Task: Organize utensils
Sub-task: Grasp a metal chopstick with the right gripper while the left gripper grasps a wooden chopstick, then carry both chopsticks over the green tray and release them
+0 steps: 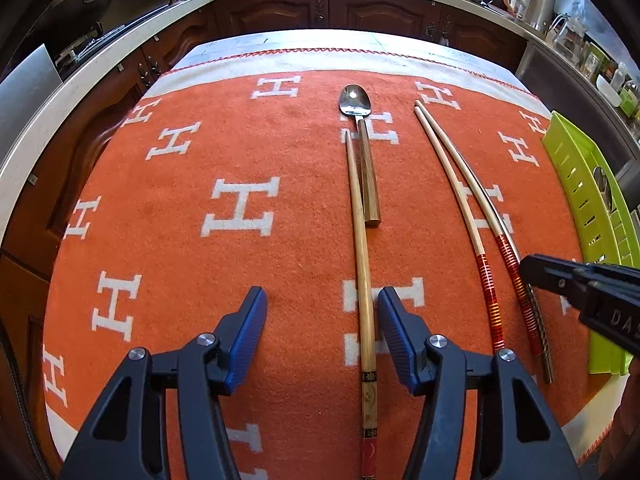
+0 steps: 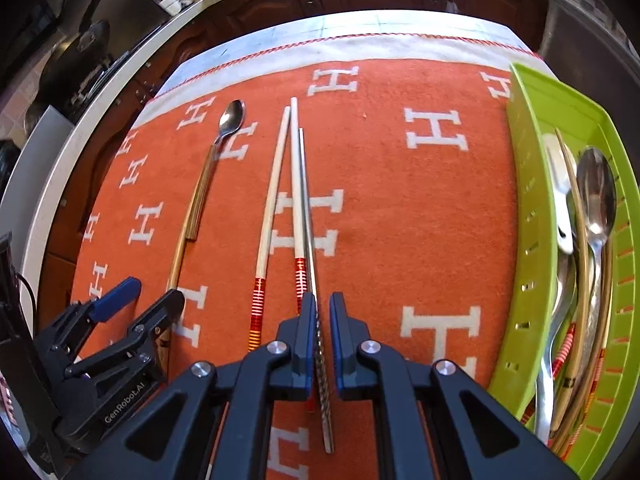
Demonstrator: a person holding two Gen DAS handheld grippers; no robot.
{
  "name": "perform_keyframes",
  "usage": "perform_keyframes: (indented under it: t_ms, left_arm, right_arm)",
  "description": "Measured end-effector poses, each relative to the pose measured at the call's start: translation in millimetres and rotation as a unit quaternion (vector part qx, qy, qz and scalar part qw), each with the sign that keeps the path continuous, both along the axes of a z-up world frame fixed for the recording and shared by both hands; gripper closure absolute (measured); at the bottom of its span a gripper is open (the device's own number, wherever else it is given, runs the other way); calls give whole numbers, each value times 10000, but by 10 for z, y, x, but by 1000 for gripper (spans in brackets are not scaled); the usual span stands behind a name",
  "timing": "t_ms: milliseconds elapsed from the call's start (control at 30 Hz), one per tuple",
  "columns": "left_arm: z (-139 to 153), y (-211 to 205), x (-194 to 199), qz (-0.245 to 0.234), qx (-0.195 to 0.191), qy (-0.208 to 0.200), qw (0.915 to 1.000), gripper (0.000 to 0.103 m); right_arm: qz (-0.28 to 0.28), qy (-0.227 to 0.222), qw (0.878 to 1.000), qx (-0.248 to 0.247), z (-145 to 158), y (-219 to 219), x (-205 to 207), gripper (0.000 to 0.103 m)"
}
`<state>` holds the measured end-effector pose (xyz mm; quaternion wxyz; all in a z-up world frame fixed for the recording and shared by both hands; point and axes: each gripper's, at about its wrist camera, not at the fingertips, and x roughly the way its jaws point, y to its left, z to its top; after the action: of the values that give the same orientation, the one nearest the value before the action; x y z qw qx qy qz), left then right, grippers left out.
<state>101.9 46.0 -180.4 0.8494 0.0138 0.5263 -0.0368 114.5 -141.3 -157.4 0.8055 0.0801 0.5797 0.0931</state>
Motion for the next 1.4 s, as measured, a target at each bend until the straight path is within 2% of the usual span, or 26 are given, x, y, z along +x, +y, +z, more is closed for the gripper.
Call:
perform_keyframes:
  t_ms: [133, 267, 433, 567, 633, 667, 767, 900, 1033, 1233, 1400]
  left_arm:
    - [-4, 10, -5, -2, 2, -2, 10000, 50]
    - [10, 73, 18, 101, -25, 28, 9999, 63]
    - [2, 63, 23, 101, 63, -43, 9999, 63]
    - [2, 55, 38, 128, 64, -43, 9999, 64]
    - [13, 61, 46, 140, 20, -68, 9999, 84]
    - [15, 72, 52, 179, -5, -46, 9998, 98]
    - [24, 174, 72, 373, -389, 73, 9985, 99]
    - [25, 314, 75, 566, -881, 297, 9941, 99]
    - [116, 281, 26, 546, -1055, 355, 9923, 99]
    - [511, -113, 2, 39, -1236, 170, 9922, 99]
    - [830, -807, 36, -778, -1473, 110, 9860, 99]
  right_arm:
    - [211, -57, 9995, -218, 19, 58, 0, 96]
    - [277, 121, 9991, -310, -21, 27, 26, 96]
    - [505, -16, 9965, -669, -15, 119, -8, 95]
    - [521, -168, 9955, -775, -19, 170, 14, 93]
    - [464, -176, 9965, -677, -19, 148, 29, 94]
    - [400, -158, 9974, -582, -19, 114, 34, 96]
    - [167, -26, 9998, -110, -28, -19, 48, 97]
    - [-18, -5, 9997, 249, 14, -140, -22, 98]
    - [-182, -98, 9972, 722, 150, -289, -116, 98]
    - [-721, -412, 9887, 1247, 461, -725, -313, 98]
    - [-1248, -715, 9823, 1201, 654, -1188, -445, 98]
